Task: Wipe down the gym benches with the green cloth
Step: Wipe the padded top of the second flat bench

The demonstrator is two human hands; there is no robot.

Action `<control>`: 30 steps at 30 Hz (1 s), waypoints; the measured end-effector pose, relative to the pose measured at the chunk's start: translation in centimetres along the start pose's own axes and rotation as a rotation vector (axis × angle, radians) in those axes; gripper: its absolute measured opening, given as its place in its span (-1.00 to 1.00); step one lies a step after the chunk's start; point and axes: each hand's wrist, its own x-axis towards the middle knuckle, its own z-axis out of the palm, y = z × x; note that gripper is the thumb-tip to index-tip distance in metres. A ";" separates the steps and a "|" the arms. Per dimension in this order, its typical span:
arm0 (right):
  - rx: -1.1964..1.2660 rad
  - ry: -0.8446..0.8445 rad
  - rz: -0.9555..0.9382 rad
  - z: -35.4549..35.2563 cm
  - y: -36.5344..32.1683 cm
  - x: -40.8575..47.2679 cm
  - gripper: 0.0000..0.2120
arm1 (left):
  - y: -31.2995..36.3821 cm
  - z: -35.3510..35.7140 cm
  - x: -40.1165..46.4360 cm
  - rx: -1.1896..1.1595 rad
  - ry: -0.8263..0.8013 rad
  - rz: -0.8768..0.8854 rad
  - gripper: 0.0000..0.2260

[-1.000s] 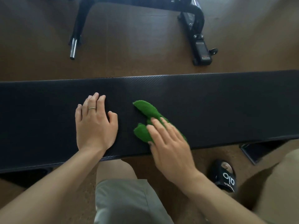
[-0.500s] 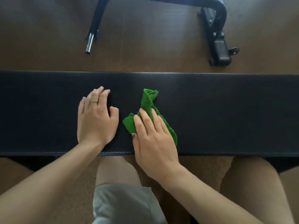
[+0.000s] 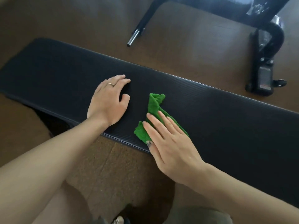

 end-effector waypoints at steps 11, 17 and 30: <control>0.001 0.077 0.073 0.7 -2.4 4.6 -0.48 | -1.3 0.8 -0.3 -0.174 0.160 0.051 -0.68; 0.004 0.096 0.185 1.1 -3.4 4.6 -0.46 | -2.2 0.0 -0.4 -0.180 0.218 0.123 -0.73; -0.005 0.298 0.485 4.1 -14.7 12.1 -0.49 | -13.5 -2.7 -3.2 -0.145 0.375 0.204 -0.73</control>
